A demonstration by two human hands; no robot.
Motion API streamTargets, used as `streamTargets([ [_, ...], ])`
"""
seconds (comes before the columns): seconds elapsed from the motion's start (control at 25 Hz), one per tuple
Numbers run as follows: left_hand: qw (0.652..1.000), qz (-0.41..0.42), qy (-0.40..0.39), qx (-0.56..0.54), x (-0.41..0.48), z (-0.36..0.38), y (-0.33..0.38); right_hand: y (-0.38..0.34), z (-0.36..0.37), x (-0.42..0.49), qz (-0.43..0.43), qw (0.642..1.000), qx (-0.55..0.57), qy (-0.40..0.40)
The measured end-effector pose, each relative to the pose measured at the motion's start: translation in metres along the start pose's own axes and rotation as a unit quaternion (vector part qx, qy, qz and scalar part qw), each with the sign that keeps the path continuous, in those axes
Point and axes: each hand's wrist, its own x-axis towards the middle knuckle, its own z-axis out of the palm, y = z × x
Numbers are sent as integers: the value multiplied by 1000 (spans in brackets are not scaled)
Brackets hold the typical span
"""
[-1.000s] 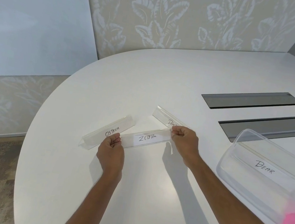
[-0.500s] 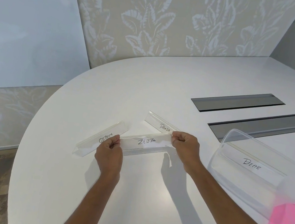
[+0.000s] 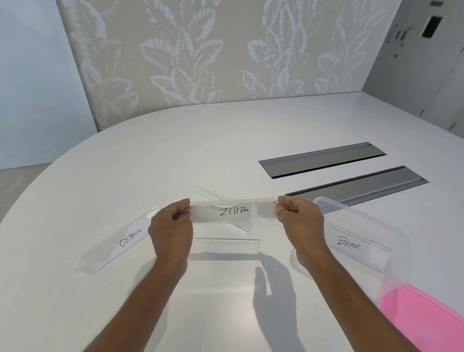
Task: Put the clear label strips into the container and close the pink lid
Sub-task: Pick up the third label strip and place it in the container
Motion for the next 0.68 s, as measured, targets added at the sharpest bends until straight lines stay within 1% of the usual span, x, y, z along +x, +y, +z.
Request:
streamTargets([
  [0.4, 991, 38, -126, 8, -26, 102, 42, -20, -103, 12, -12, 992, 15, 128],
  [0.52, 986, 59, -157, 23, -40, 133, 50, -16, -132, 18, 0, 986, 10, 167],
  [0.68, 977, 73, -192, 54, -55, 164, 53, -8, -161, 21, 14, 980, 7, 199],
])
